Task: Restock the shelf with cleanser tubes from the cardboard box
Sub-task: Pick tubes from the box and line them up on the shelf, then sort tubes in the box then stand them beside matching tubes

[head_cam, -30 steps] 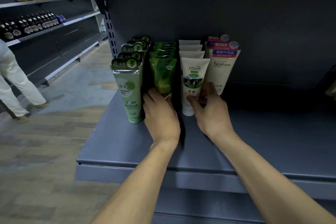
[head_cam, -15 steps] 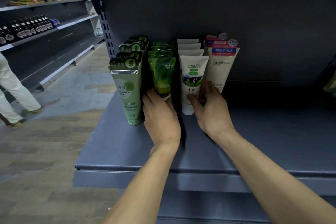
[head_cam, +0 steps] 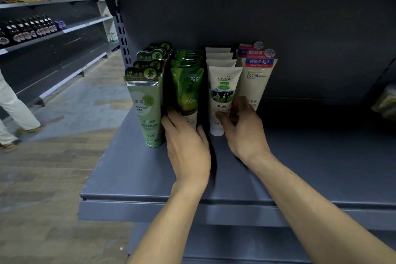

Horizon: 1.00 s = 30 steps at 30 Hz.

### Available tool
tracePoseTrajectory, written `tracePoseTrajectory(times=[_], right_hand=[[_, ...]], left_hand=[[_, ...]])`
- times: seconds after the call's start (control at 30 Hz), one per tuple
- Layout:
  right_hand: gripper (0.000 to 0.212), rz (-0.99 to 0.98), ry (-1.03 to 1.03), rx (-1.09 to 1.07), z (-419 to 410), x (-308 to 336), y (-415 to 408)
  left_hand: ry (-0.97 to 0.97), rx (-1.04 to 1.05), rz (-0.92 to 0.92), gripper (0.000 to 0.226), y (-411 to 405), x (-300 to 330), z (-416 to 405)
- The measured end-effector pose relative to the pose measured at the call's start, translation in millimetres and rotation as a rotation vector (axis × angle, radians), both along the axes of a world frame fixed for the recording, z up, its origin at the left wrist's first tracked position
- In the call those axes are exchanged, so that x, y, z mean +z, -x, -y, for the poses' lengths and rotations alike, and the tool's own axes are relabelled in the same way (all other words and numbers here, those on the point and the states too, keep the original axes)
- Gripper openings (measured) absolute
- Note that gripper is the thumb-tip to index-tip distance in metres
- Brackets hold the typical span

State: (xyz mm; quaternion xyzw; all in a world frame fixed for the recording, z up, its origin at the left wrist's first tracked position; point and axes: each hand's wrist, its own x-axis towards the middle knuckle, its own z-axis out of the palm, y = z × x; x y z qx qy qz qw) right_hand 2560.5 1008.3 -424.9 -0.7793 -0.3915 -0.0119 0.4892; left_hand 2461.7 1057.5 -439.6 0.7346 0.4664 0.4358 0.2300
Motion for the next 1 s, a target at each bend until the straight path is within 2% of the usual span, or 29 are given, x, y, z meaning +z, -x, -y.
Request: tracePoseTrajectory(times=[0.07, 0.23, 0.33, 0.4, 0.47, 0.5, 0.6, 0.67, 0.87, 1.0], right_hand=[[0.018, -0.009, 0.0, 0.009, 0, 0, 0], [0.019, -0.018, 0.011, 0.006, 0, 1, -1], [0.019, -0.029, 0.035, 0.009, 0, 1, 0], [0.032, -0.05, 0.071, 0.002, 10, -2, 3], [0.051, -0.103, 0.043, -0.021, 42, -3, 16], [0.054, -0.118, -0.002, -0.015, 63, -3, 28], [0.043, -0.058, -0.048, 0.035, 131, -16, 75], [0.039, -0.01, -0.038, 0.061, 162, -29, 101], [0.036, -0.072, 0.242, 0.177, 210, -133, 134], [0.031, -0.223, 0.576, 0.187, 240, -220, 127]], left_hand=[[-0.015, -0.044, 0.019, 0.068, 12, -4, 18], [-0.153, -0.238, 0.006, 0.051, 39, -21, 65], [-0.172, -0.35, 0.031, 0.046, 52, -30, 72], [-0.169, -0.389, 0.056, 0.042, 69, -33, 78], [-0.191, -0.411, 0.098, 0.038, 91, -34, 88], [-0.224, -0.429, 0.109, 0.035, 102, -37, 95], [-0.348, -0.498, 0.011, 0.031, 123, -63, 114], [-0.348, -0.528, -0.037, 0.031, 130, -81, 118], [-0.269, -0.59, -0.226, 0.031, 146, -149, 140], [-0.005, -0.514, -0.41, 0.036, 178, -208, 157]])
